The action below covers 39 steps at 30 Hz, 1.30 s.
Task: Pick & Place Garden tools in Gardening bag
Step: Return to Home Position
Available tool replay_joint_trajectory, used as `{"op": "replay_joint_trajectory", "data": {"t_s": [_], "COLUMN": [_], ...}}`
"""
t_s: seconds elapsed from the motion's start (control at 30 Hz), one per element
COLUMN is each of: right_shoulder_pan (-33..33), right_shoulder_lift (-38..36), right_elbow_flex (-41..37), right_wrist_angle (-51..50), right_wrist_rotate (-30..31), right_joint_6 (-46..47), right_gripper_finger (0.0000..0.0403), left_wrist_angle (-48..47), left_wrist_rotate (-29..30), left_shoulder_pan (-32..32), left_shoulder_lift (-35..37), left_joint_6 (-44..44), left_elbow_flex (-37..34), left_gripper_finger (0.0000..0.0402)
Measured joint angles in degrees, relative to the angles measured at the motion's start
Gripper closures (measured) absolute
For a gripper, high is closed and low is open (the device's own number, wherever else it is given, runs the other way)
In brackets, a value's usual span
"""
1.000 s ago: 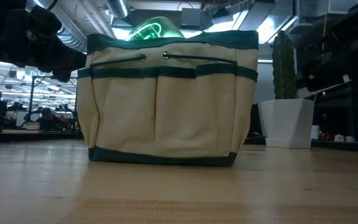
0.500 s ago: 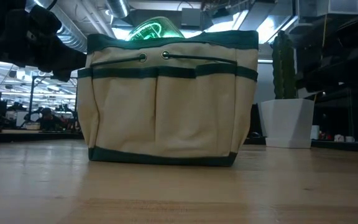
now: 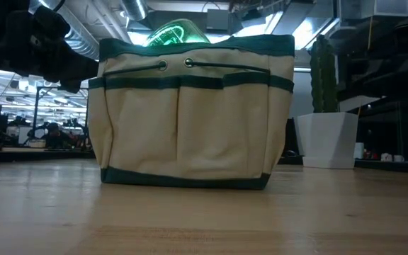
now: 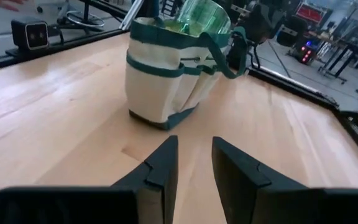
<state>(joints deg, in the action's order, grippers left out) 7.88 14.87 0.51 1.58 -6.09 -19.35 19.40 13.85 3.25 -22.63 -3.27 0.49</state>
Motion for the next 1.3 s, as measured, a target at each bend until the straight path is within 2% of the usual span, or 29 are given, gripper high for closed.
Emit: {"op": "replay_joint_trajectory", "data": {"t_s": [0.2, 0.9, 1.1, 1.3], "right_shoulder_pan": [0.0, 0.0, 3.8, 4.2], "right_shoulder_lift": [0.0, 0.0, 1.5, 1.6], "right_elbow_flex": [0.0, 0.0, 0.0, 0.0], "right_wrist_angle": [0.0, 0.0, -0.1, -0.1], "right_wrist_rotate": [0.1, 0.1, 0.8, 1.0], "right_joint_6": [-3.9, -2.5, -2.5, -2.5], "right_gripper_finger": [0.0302, 0.0302, 0.0302, 0.0302], "left_wrist_angle": [0.0, 0.0, 0.0, 0.0], "left_wrist_rotate": [0.0, 0.0, 0.0, 0.0], "left_shoulder_pan": [0.0, 0.0, 0.0, 0.0], "left_shoulder_lift": [0.0, 0.0, 0.0, 0.0], "left_joint_6": [0.0, 0.0, 0.0, 0.0], "left_elbow_flex": [0.0, 0.0, 0.0, 0.0], "left_gripper_finger": [0.0395, 0.0396, 0.0394, 0.0397]}}
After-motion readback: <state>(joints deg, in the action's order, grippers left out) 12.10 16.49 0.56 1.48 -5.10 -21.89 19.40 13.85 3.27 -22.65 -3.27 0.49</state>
